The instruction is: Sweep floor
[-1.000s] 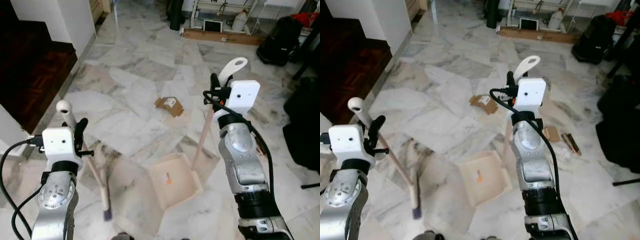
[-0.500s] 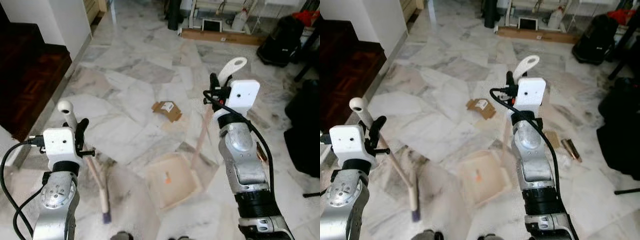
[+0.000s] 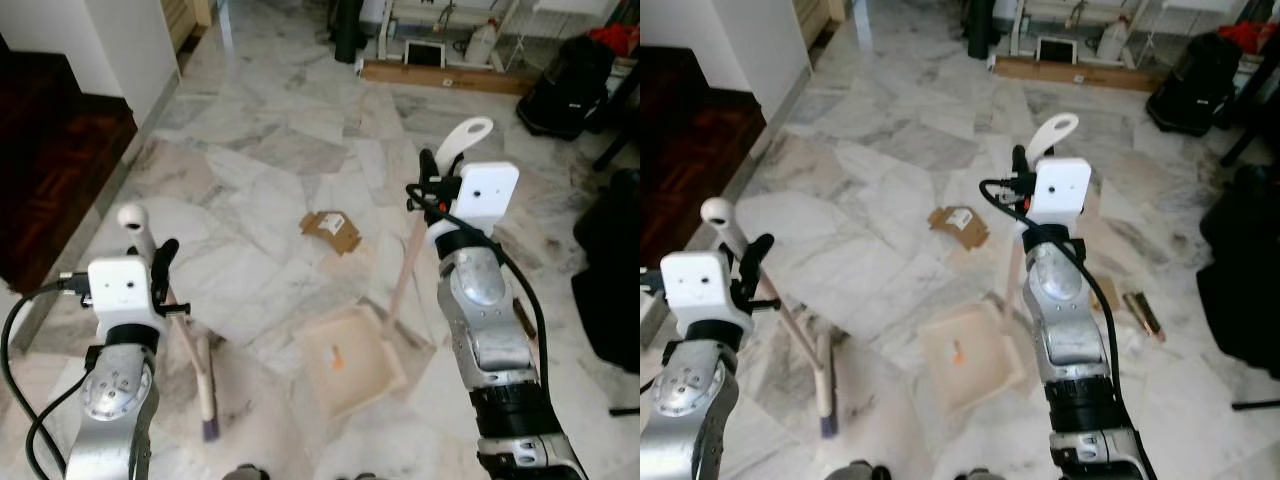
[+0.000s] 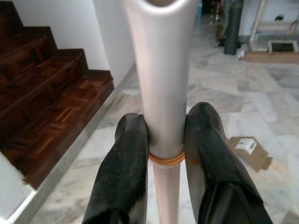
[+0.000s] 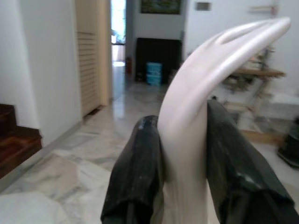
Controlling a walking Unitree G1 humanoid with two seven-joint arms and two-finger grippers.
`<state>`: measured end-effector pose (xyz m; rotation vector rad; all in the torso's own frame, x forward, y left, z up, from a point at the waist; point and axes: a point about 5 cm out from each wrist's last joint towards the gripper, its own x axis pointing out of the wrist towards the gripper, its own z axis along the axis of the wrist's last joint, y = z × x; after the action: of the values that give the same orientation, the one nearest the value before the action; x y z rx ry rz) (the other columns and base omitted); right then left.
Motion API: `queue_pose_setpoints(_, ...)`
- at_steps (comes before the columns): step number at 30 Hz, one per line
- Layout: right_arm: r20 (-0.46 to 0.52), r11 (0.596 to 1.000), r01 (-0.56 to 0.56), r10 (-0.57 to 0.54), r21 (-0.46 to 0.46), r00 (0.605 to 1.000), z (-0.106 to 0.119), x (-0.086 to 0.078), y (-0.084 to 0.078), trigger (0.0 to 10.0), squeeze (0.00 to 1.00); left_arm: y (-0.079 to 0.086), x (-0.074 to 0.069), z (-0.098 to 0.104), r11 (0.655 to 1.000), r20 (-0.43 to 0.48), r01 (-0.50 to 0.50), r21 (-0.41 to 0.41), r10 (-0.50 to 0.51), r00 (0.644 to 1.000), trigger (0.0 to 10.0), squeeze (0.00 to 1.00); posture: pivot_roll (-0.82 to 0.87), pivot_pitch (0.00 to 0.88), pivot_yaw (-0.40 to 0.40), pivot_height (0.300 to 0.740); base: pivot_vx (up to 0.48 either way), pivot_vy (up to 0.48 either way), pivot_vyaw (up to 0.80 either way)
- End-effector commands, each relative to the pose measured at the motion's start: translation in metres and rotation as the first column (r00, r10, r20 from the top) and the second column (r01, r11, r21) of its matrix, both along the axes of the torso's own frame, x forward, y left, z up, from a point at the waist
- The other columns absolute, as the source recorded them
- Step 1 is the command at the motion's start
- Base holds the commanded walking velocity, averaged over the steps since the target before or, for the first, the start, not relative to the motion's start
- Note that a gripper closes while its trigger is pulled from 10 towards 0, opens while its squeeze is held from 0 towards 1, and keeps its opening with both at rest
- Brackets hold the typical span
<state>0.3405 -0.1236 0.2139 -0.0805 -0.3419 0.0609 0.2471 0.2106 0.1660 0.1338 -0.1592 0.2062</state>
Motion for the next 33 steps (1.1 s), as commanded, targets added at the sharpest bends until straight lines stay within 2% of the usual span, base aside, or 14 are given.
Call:
queue_pose_setpoints(1, 0.061, 0.999, -0.02, 0.018, 0.035, 0.998, 0.0125, -0.0044, 0.0012, 10.0, 0.0, -0.0034, -0.001, 0.0105, 1.0, 0.052, 0.014, 0.014, -0.014, 0.999, 10.0, 0.0, -0.04, 0.167, -0.041, 0.74, 0.33, 0.0, 0.0)
queue_pose_setpoints(33, 0.048, 0.999, -0.032, 0.03, 0.041, 0.998, 0.0113, -0.0041, 0.0021, 10.0, 0.0, -0.0038, -0.0001, 0.0115, 1.0, 0.053, 0.02, 0.018, -0.021, 0.998, 10.0, 0.0, -0.04, 0.175, -0.039, 0.74, 0.33, 0.0, 0.0)
